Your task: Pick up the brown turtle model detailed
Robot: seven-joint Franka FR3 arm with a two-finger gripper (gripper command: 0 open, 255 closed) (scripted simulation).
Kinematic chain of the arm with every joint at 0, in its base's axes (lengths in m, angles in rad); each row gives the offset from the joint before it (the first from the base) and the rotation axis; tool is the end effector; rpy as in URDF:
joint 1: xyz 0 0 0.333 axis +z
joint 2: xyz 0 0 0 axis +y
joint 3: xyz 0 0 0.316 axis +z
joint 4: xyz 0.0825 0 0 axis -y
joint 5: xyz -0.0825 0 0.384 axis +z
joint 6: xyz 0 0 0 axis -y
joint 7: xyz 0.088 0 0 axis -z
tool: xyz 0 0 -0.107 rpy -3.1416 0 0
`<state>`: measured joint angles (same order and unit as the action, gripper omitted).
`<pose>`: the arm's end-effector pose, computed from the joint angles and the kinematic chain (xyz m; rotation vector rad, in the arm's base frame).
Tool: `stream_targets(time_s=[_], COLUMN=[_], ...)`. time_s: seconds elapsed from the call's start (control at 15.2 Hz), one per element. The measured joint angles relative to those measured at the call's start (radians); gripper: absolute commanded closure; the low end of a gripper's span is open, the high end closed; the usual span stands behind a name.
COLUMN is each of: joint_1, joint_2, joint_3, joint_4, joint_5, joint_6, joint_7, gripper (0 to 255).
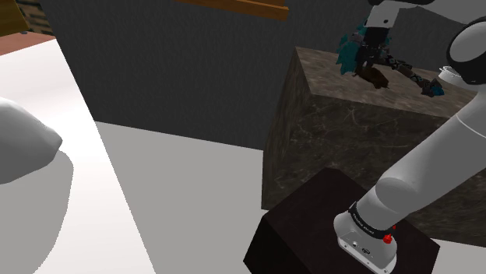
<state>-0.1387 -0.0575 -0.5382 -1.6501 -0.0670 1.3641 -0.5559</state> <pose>0.3905 -0.3339 0.5989 -3.0126 0.1851 0.3257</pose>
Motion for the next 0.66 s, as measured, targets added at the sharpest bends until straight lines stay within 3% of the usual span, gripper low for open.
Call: stream_targets(time_s=[0.66], joint_1=[-0.007], joint_2=[0.05], joint_3=[-0.01], joint_4=[0.181], joint_5=[0.02], joint_6=[-0.137], joint_7=[-0.025], gripper=[255])
